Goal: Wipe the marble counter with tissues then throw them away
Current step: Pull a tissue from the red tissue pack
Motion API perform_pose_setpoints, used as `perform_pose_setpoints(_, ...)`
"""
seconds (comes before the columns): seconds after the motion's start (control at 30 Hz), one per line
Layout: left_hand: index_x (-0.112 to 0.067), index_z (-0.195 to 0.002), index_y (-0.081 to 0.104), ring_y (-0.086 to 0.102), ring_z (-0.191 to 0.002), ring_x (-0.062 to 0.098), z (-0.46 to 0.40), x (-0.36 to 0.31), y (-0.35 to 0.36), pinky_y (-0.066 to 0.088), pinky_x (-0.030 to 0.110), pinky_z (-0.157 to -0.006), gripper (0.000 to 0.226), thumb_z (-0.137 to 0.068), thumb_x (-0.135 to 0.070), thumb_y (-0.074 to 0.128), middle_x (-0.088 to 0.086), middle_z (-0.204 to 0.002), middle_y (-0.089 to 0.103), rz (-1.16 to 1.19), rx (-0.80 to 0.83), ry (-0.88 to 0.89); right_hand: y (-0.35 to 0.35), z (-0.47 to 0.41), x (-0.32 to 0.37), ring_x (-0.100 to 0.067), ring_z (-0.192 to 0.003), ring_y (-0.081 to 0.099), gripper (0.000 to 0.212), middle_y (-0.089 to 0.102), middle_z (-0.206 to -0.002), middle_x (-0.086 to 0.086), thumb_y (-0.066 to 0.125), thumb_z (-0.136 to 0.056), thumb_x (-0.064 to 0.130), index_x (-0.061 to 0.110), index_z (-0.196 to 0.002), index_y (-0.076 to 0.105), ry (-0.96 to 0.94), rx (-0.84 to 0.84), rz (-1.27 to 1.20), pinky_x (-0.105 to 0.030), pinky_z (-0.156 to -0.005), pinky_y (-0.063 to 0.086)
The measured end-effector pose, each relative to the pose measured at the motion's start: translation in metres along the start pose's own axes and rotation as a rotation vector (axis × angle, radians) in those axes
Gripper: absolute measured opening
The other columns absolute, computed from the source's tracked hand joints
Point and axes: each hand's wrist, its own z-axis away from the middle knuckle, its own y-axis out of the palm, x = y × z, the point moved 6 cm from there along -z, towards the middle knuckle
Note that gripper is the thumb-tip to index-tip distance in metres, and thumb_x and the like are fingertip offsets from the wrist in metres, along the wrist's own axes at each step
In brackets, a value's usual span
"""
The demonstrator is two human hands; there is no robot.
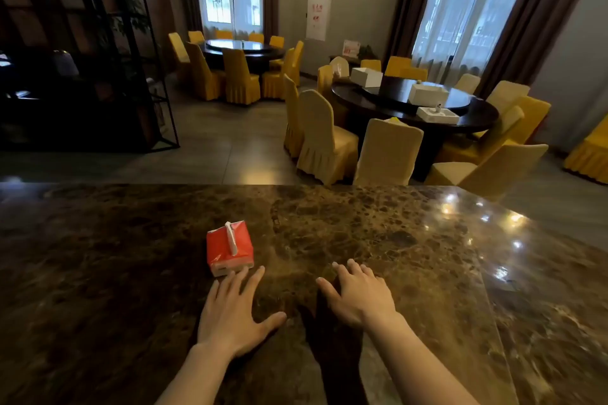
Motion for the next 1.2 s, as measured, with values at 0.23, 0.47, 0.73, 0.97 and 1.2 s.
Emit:
perform_pose_setpoints(0.23, -0.043, -0.16, -0.01, -0.021, -0.156, 0.02, 0.005, 0.023, 0.037, -0.015, 0.043, -0.124, 0.104, -0.075, -0.098, 0.016, -0.003, -0.172, -0.018, -0.038, -0.046, -0.072, 0.013, -0.014, 0.022, -0.031, -0.15, 0.027, 0.07, 0.031, -0.164, -0.005, 0.03, -0.099, 0.069, 0.027, -0.156, 0.032, -0.067, -0.052, 0.008, -0.051, -0.119, 0.028)
perform_pose_setpoints(0.47, -0.044, -0.161, -0.006, -0.024, -0.155, 0.019, 0.005, 0.028, 0.043, -0.018, 0.046, -0.124, 0.106, -0.071, -0.1, 0.006, -0.005, -0.172, -0.015, -0.035, -0.088, -0.078, 0.009, -0.036, 0.078, -0.017, -0.12, 0.057, 0.051, 0.058, -0.134, 0.005, 0.051, -0.096, 0.06, 0.031, -0.138, 0.055, -0.193, -0.216, -0.086, -0.035, -0.095, 0.053)
perform_pose_setpoints(0.73, -0.042, -0.159, -0.014, -0.028, -0.154, 0.022, 0.003, 0.03, 0.046, -0.02, 0.049, -0.122, 0.107, -0.069, -0.1, -0.007, -0.002, -0.171, -0.02, -0.071, -0.033, -0.071, 0.013, -0.08, 0.168, -0.014, -0.103, 0.062, 0.053, 0.065, -0.116, 0.005, 0.057, -0.091, 0.065, 0.026, -0.125, 0.068, -0.275, -0.255, -0.257, -0.036, -0.081, 0.057)
perform_pose_setpoints(0.97, -0.041, -0.159, -0.015, -0.033, -0.151, 0.022, 0.003, 0.03, 0.049, -0.018, 0.052, -0.123, 0.102, -0.072, -0.093, 0.002, -0.002, -0.17, -0.025, -0.045, -0.029, -0.064, 0.023, -0.098, 0.191, -0.018, -0.1, 0.063, 0.035, 0.068, -0.112, 0.0, 0.067, -0.093, 0.047, 0.019, -0.112, 0.075, -0.226, -0.313, -0.209, -0.03, -0.073, 0.055)
perform_pose_setpoints(1.2, -0.041, -0.159, -0.017, -0.032, -0.152, 0.022, 0.005, 0.028, 0.048, -0.019, 0.052, -0.123, 0.104, -0.072, -0.096, -0.003, -0.002, -0.17, -0.024, -0.06, -0.073, -0.07, -0.001, -0.086, 0.182, -0.015, -0.076, 0.065, 0.017, 0.068, -0.084, 0.004, 0.062, -0.095, 0.035, 0.02, -0.087, 0.068, -0.204, -0.418, -0.439, -0.041, -0.067, 0.059)
